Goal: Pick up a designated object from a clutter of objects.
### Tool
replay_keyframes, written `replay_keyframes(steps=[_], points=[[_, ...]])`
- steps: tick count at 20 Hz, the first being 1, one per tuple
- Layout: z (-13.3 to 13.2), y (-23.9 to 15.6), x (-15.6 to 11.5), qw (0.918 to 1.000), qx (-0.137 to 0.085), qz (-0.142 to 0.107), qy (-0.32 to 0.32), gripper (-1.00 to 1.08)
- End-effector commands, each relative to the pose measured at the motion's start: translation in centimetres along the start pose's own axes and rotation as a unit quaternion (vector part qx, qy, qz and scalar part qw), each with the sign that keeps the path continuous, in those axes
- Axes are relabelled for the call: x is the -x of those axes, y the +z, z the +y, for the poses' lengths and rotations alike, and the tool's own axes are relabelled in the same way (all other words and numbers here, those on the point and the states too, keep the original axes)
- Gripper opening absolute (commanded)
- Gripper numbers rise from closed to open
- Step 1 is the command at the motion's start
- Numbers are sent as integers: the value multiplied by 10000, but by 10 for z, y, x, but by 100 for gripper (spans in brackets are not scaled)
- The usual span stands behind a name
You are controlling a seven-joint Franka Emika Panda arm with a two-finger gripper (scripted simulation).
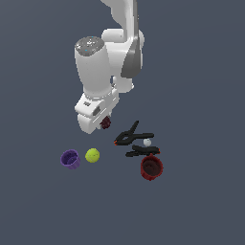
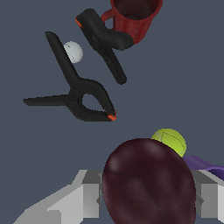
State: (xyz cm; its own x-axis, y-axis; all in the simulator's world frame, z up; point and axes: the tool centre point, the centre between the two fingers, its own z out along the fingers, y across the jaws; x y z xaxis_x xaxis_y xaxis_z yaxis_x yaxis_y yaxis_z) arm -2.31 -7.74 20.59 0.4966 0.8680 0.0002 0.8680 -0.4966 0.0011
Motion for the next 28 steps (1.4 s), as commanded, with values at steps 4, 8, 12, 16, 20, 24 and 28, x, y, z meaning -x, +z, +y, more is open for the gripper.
replay_keyframes(steps=[4, 8, 12, 16, 20, 24, 28], points=[[7, -55, -2, 10000, -3, 0, -1, -100], [13, -95, -4, 10000, -3, 0, -1, -100], [19, -133, -5, 10000, -3, 0, -1, -100], [24, -162, -7, 10000, -5, -1, -2, -100], [29, -184, -8, 10000, -5, -1, -2, -100], [32, -197, -9, 10000, -5, -1, -2, -100], [34, -203, -10, 10000, -5, -1, -2, -100]])
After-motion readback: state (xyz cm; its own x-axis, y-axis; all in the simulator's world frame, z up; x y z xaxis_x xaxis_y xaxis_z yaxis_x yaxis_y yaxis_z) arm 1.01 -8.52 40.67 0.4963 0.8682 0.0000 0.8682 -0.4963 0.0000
